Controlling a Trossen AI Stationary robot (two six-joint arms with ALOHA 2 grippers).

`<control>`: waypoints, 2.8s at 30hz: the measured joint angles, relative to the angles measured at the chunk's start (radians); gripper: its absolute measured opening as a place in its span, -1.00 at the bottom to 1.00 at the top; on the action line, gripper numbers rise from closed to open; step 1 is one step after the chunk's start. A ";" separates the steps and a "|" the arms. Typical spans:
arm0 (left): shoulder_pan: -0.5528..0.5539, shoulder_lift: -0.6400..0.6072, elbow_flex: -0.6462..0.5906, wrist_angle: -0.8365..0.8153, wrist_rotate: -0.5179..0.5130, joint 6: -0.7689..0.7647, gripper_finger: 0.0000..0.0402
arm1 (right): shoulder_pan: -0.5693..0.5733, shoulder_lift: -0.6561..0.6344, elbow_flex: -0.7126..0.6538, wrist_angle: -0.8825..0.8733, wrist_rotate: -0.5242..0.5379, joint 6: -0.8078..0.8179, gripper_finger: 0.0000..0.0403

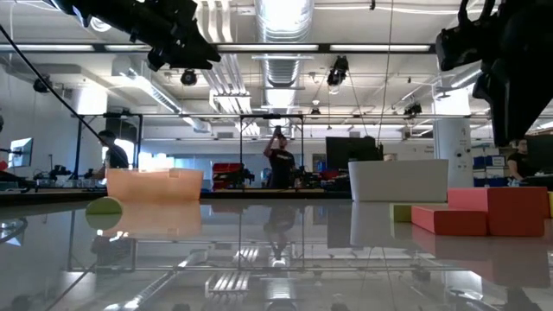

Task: Sort & place blocks by color
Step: Put the orange square block into the white bin

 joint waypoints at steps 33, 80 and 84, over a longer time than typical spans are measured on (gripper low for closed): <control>0.000 -0.007 -0.001 0.020 0.000 0.024 -0.09 | 0.000 0.300 0.015 0.007 0.003 -0.027 -0.41; 0.001 -0.008 -0.009 0.026 0.000 0.017 -0.09 | -1.173 0.361 0.423 0.037 -0.027 -1.237 -0.41; 0.000 -0.008 -0.007 0.027 0.000 0.018 -0.09 | -1.173 0.433 0.423 0.077 -0.027 -1.276 -0.41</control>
